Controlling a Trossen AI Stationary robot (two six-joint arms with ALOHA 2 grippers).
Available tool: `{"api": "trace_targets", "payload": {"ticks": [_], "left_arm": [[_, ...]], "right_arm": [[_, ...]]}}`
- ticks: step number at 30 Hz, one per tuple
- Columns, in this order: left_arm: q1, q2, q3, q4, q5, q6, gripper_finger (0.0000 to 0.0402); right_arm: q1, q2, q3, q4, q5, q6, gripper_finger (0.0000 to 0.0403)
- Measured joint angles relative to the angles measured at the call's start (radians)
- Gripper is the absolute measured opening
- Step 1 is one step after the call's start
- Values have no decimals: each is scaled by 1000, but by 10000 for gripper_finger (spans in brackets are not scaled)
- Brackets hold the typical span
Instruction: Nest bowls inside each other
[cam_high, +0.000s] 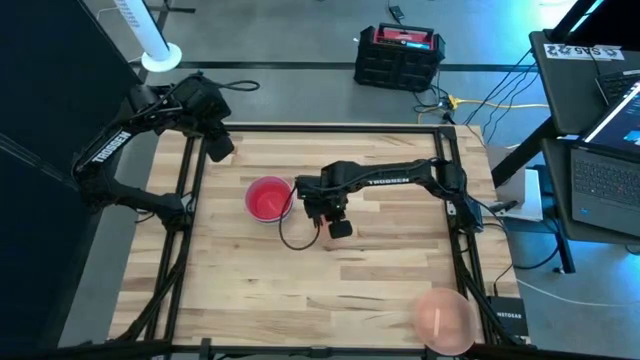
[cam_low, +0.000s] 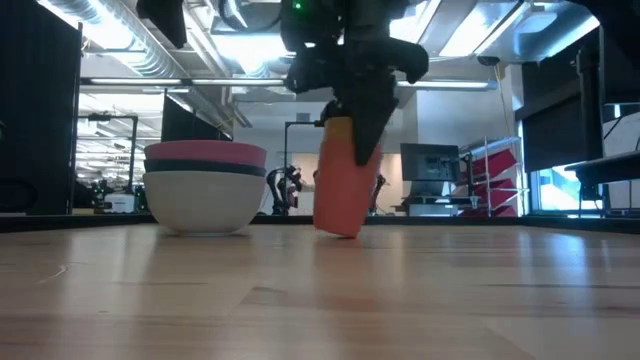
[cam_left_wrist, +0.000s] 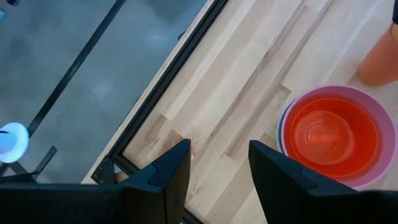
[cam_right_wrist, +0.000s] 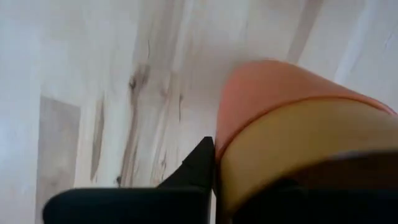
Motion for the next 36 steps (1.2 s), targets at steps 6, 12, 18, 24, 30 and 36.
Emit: {"api": "trace_targets", "payload": {"ticks": [6, 12, 18, 24, 30, 36], "left_arm": [[0, 0, 0, -2, 0, 0, 146], [0, 0, 0, -20, 0, 0, 146], [0, -1, 0, -44, 0, 0, 146], [0, -1, 0, -38, 0, 2, 146], [0, -1, 0, -30, 0, 4, 146], [0, -1, 0, -22, 0, 7, 146]], "right_arm": [[-16, -7, -21, -65, 42, 1, 19], [-42, -35, -75, -112, 72, -4, 7], [-39, -134, -254, -27, 78, 28, 7], [-39, -193, -342, 16, 57, 72, 18], [-39, -217, -373, 45, 35, 99, 36], [-39, -240, -405, 73, 13, 127, 54]]}}
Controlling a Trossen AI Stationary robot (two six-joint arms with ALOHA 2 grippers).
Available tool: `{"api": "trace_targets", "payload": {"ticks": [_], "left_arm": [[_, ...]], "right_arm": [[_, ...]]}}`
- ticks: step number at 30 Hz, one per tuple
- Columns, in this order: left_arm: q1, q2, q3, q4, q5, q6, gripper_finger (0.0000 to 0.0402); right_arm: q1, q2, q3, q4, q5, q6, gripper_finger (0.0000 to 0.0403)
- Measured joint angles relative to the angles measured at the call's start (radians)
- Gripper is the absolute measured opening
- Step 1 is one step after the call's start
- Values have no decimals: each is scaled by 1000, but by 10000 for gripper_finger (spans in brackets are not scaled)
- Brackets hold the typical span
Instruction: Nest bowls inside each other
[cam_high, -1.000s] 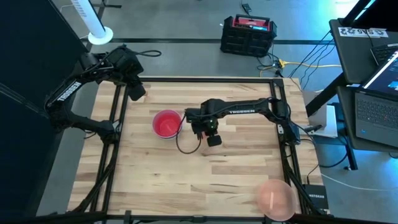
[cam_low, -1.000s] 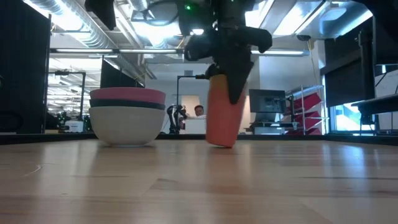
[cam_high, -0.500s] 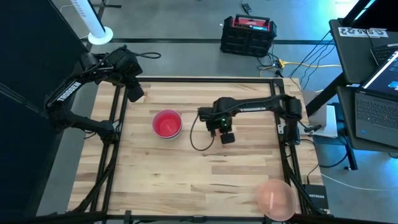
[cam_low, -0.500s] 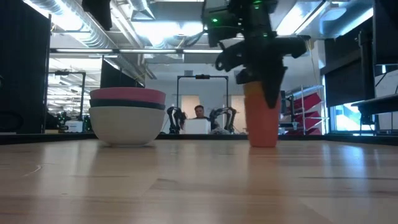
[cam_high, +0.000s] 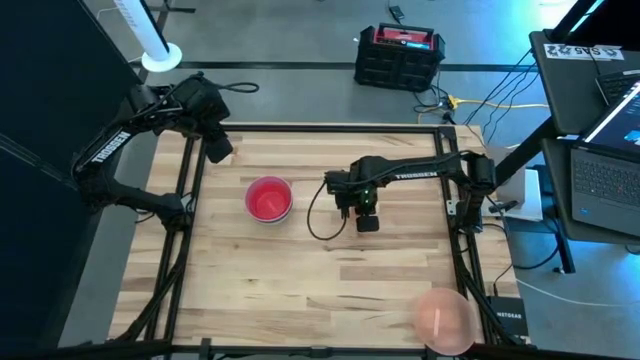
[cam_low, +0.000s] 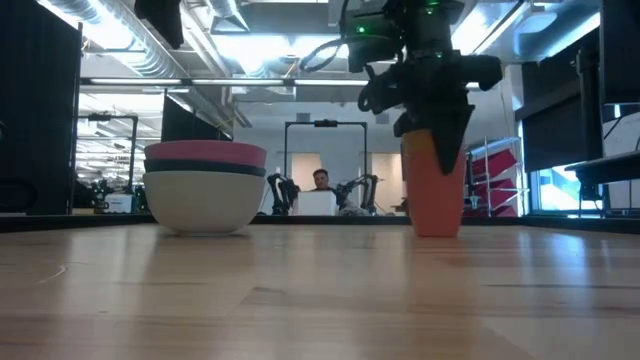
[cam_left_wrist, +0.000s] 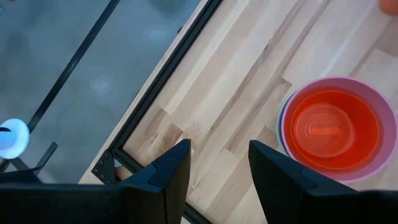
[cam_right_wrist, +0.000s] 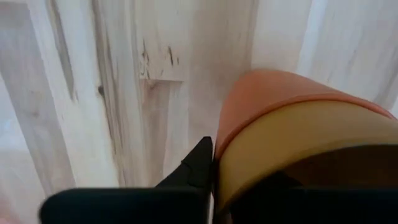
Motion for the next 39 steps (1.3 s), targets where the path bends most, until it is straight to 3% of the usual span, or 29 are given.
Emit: {"api": "trace_targets", "payload": {"ticks": [8, 14, 32, 39], "left_arm": [[0, 0, 0, 3, 0, 1, 146], [0, 0, 0, 3, 0, 2, 146], [-356, 263, 0, 53, 238, 155, 146], [-498, 379, -28, 94, 247, 89, 146]], "right_arm": [[-3, -18, -13, -16, -6, 11, 105], [-2, -88, -6, -29, 2, 22, 114], [0, -474, 339, 42, 355, 195, 115], [0, -637, 354, 47, 423, 293, 115]]}}
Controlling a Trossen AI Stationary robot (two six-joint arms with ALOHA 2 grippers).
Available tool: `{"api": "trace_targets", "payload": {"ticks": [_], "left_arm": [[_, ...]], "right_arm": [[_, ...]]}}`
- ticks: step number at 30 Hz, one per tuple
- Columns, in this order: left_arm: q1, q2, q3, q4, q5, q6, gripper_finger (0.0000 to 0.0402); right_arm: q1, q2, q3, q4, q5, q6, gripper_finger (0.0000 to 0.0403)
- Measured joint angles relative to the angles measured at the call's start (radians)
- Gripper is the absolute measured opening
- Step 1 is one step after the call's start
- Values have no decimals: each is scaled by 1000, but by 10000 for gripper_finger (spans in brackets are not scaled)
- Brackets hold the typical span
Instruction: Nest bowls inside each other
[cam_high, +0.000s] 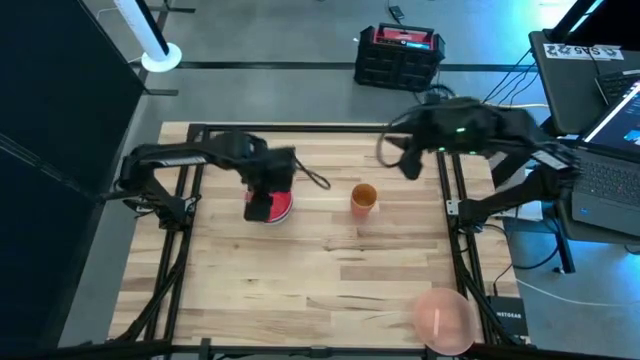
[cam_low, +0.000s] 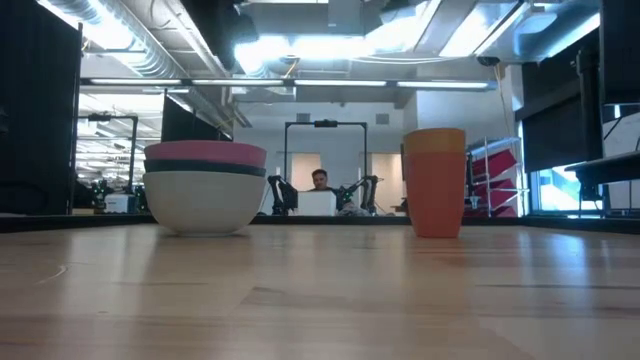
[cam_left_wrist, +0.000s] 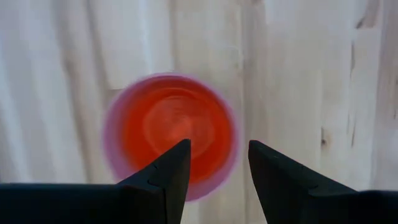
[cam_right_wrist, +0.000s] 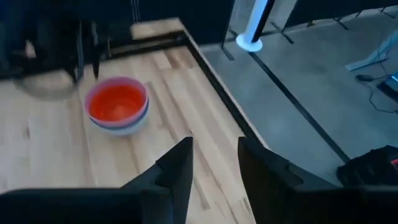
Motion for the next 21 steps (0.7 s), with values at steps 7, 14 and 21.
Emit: {"api": "trace_targets", "payload": {"ticks": [7, 14, 21], "left_arm": [[-34, -1, -201, 125, 13, -115, 146], [-41, -1, -316, 251, 44, -170, 146], [-48, -2, -431, 376, 75, -225, 146]], "right_arm": [[1, -45, 0, -69, -4, 21, 115], [1, -43, -1, -103, -23, 21, 115], [1, -40, -2, -136, -42, 21, 115]]}}
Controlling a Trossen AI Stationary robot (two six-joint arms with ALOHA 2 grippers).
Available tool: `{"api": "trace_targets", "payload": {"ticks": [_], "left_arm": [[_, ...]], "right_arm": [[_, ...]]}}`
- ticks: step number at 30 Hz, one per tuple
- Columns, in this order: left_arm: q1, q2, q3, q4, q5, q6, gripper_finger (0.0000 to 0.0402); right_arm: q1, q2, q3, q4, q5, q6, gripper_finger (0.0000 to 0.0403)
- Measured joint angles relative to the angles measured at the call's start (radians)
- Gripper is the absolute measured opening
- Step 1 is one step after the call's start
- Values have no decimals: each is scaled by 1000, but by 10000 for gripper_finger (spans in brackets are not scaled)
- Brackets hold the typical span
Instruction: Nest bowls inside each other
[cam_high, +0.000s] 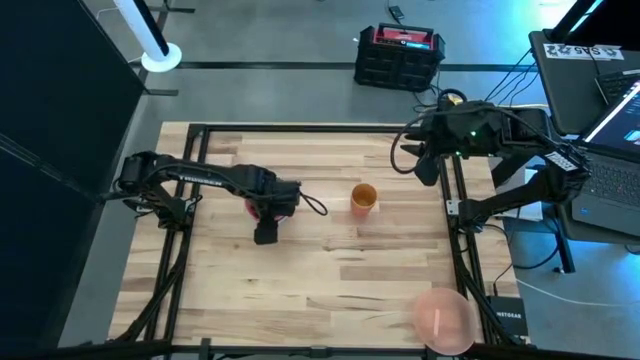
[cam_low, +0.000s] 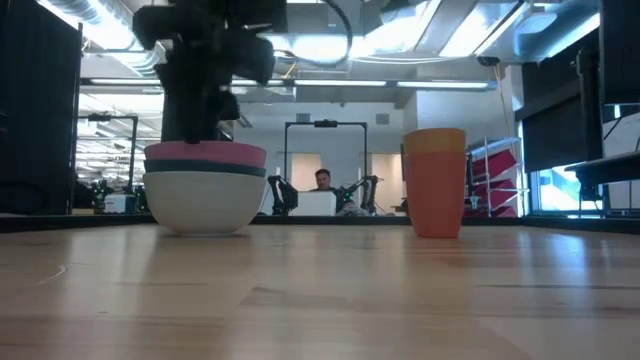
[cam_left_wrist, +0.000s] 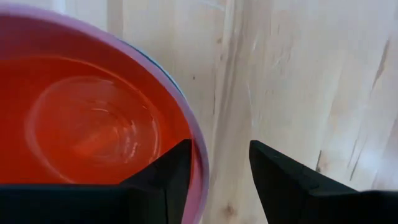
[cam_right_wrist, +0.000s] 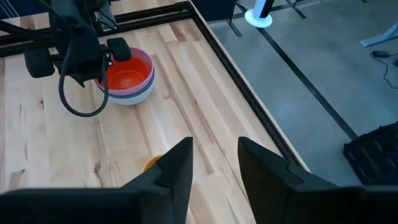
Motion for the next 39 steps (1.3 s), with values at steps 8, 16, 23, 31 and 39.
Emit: {"api": "trace_targets", "payload": {"ticks": [8, 16, 23, 31, 39], "left_arm": [[-4, -3, -57, 38, 11, -44, 146], [-3, -76, -10, 29, -80, -73, 146], [-8, -77, -39, 38, -62, -76, 146], [-14, -78, -73, 48, -42, -79, 146], [-1, -79, -158, 121, -66, -87, 146]], "right_arm": [[0, 1, 0, -14, -7, 0, 115], [0, 1, 0, -12, -8, 1, 115], [0, 2, 0, -12, -12, 2, 115], [0, 2, 0, -11, -16, 3, 115], [0, 4, 0, -10, -19, 3, 115]]}}
